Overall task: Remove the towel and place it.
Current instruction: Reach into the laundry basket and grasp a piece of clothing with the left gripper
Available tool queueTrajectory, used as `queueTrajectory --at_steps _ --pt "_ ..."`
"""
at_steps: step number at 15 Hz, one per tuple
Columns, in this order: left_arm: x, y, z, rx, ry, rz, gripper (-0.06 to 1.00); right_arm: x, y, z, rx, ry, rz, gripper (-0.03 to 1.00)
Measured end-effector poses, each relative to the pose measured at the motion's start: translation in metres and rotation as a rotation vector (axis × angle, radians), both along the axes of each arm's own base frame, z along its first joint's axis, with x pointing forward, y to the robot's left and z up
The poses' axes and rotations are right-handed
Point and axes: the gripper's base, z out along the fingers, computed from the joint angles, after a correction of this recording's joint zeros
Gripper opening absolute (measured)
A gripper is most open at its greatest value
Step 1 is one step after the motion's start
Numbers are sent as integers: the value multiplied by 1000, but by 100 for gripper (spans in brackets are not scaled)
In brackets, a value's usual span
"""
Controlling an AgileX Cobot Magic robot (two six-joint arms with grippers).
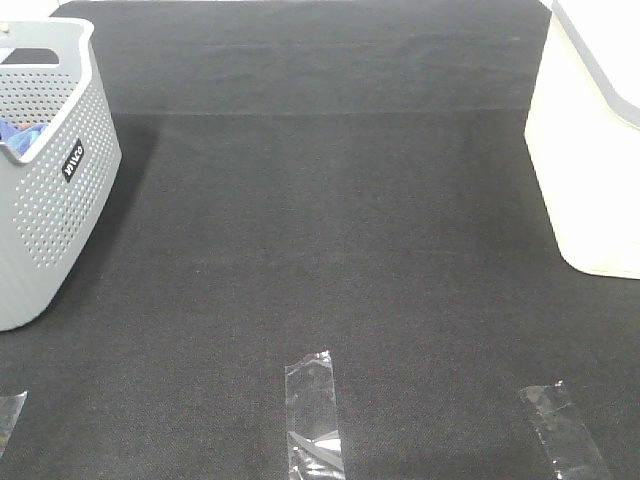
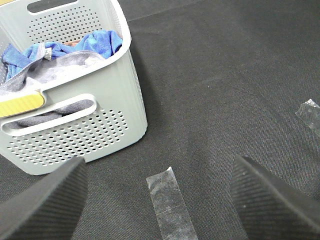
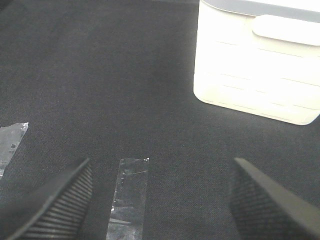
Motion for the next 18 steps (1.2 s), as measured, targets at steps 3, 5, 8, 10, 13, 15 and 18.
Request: queueTrajectory --at_steps 3,5,8,10,13,15,18 --pt "0 0 0 0 0 0 76 0 0 0 0 0 0 71" --pt "0 0 0 0 0 0 76 0 0 0 0 0 0 71" --pt "0 0 0 0 0 0 76 0 0 0 0 0 0 71" --pt "0 0 0 0 0 0 76 0 0 0 0 0 0 71" --pt "0 0 0 0 0 0 76 0 0 0 0 0 0 71" --pt "0 0 0 0 0 0 76 0 0 0 0 0 0 71" --pt "0 0 0 0 0 0 76 0 0 0 0 0 0 71"
